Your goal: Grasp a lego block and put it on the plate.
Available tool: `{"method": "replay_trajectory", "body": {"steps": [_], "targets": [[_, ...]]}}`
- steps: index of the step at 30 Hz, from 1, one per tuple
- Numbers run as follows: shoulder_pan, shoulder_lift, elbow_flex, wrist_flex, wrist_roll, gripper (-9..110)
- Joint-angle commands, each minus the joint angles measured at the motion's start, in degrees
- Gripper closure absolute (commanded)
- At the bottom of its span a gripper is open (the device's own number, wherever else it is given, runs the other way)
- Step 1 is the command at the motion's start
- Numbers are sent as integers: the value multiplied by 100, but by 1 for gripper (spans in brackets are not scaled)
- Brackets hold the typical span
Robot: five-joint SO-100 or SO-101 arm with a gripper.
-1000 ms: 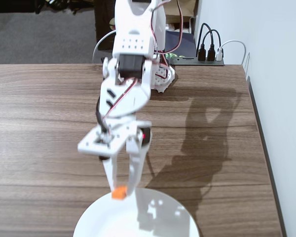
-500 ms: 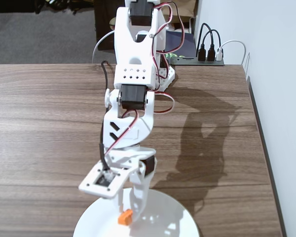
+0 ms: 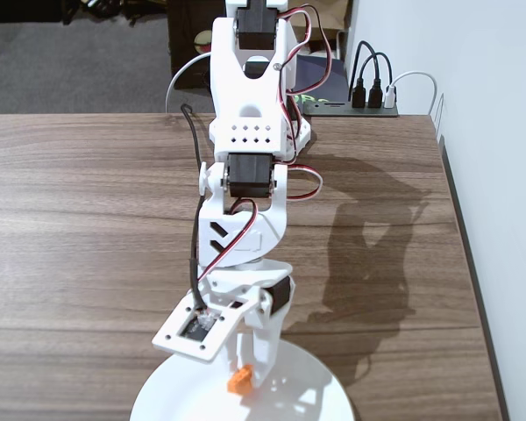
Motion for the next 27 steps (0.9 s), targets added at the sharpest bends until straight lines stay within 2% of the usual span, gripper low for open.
{"method": "replay_trajectory", "body": {"steps": [1,5,9,21,27], "targets": [[-26,35,-237,18,62,97],[0,70,-237,18,158,87],[26,79,-237,9,202,83],[53,387,-167,176,536,83],[9,1292,466,642,1195,84]]}}
